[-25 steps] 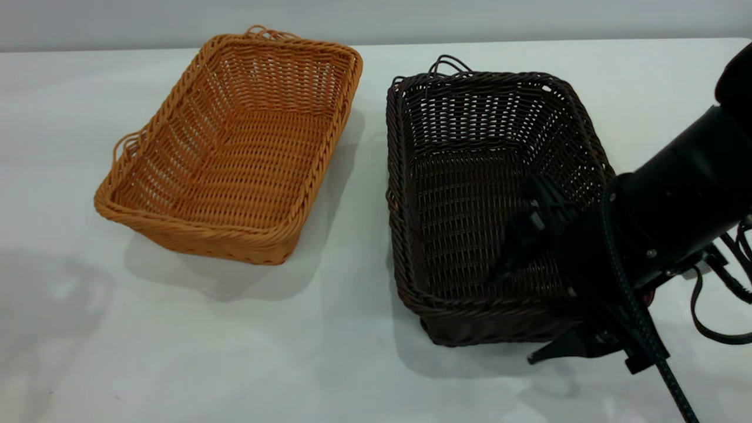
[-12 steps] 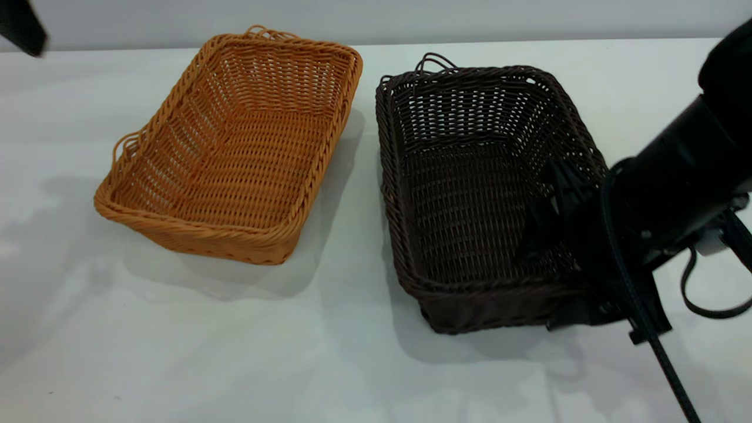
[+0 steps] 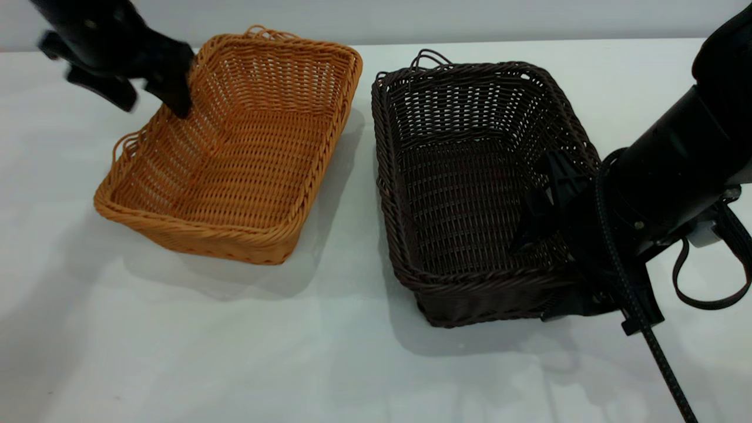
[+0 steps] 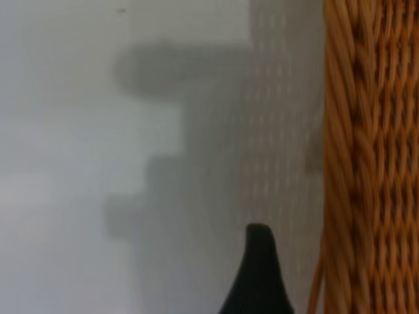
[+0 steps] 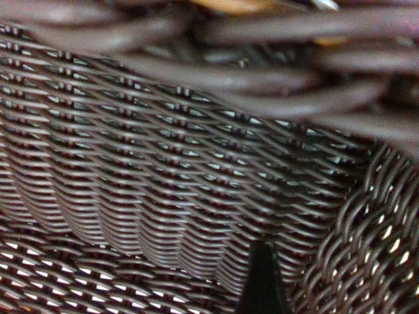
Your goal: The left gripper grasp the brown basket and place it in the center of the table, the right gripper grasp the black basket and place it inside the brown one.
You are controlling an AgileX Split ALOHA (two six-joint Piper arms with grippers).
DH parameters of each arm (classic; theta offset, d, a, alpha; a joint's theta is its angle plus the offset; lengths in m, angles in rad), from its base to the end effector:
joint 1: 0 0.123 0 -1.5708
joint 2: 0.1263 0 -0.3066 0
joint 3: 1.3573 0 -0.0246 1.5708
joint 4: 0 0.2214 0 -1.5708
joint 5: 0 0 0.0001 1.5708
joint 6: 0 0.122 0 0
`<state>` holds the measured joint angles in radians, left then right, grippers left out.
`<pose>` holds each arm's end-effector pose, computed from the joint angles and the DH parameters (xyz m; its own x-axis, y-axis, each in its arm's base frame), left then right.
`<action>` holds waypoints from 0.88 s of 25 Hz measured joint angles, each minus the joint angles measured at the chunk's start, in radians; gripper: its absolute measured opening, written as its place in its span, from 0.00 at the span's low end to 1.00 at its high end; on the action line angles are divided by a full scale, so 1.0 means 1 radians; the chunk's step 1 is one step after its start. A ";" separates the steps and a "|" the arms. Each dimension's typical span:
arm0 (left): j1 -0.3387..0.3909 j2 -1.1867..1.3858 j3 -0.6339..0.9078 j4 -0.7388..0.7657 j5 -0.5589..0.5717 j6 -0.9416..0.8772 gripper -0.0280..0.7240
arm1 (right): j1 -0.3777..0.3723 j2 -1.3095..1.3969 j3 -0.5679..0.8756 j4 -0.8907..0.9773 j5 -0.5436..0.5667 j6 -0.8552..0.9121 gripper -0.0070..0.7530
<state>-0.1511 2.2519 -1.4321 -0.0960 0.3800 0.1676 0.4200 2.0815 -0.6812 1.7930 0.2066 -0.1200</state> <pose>0.4507 -0.0730 0.0959 -0.8702 0.2117 -0.4449 0.2349 0.9720 0.0030 0.2624 0.1440 0.0476 -0.3587 0.9068 0.2217 0.9147 0.2940 0.2771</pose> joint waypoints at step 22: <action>-0.011 0.092 -0.045 -0.015 -0.014 0.114 0.15 | -0.075 -0.095 -0.002 -0.010 -0.108 -0.044 0.12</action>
<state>-0.1621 2.3441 -1.4775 -0.1105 0.3664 0.2812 0.3445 1.9869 -0.6828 1.7829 0.0988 -0.1637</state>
